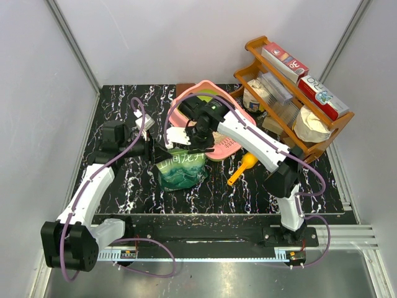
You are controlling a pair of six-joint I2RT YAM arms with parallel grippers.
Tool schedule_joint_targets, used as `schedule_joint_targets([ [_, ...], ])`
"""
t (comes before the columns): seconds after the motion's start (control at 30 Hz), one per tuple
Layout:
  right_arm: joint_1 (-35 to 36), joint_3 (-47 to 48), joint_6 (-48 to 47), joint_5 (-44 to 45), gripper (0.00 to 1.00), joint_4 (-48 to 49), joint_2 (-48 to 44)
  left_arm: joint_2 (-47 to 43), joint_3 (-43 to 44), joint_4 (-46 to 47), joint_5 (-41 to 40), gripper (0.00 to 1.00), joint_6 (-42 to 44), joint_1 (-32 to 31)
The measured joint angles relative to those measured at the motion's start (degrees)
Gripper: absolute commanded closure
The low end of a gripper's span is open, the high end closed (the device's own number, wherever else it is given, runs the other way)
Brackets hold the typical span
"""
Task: Fill the litter box with clean litter
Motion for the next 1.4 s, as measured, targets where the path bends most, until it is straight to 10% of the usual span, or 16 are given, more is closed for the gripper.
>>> schedule_joint_targets([
  [0.33,0.8,0.2,0.5,2.1,1.0,0.3,0.3,-0.1,0.0,0.5,0.0,0.5,-0.8,0.0],
  [0.83,-2.0,-2.1,4.3,-3.4,1.0,0.8,-0.3,0.1,0.0,-4.3,2.7,1.0,7.7,0.0],
  [1.4,-3.5,-4.3,3.2,-5.3,1.0,2.0,-2.0,4.6,5.5,-11.7,3.4,1.0,17.4,-0.9],
])
